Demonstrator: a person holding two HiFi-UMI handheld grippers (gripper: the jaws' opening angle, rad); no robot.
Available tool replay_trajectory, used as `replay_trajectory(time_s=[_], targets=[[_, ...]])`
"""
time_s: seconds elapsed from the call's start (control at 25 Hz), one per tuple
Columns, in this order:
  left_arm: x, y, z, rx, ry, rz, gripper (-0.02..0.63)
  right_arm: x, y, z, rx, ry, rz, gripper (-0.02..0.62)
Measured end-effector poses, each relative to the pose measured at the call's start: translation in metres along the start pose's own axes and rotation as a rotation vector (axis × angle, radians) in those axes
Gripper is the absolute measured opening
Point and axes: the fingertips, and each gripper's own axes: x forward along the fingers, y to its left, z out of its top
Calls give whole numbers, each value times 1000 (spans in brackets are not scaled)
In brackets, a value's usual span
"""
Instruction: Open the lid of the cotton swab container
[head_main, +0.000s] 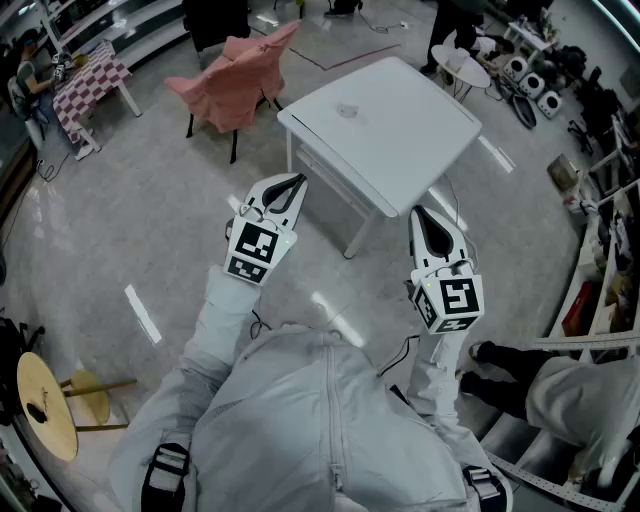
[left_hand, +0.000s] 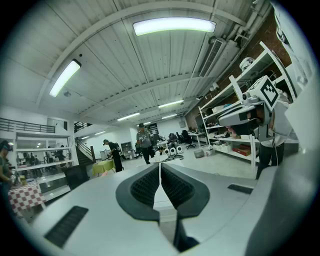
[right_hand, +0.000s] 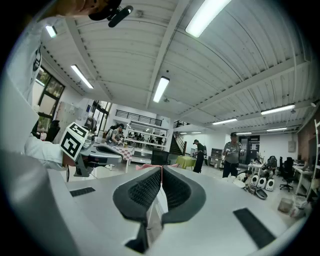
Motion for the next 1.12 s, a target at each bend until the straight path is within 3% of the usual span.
replay_trajectory(time_s=[0.68,1.12], targets=[[-32,53,-27,-22,-4,-16,26,40,51,8,5,-3,-34,35],[-25,88,-65,-45,5,-27,26,79,72,-12,-20,38,-39,35]])
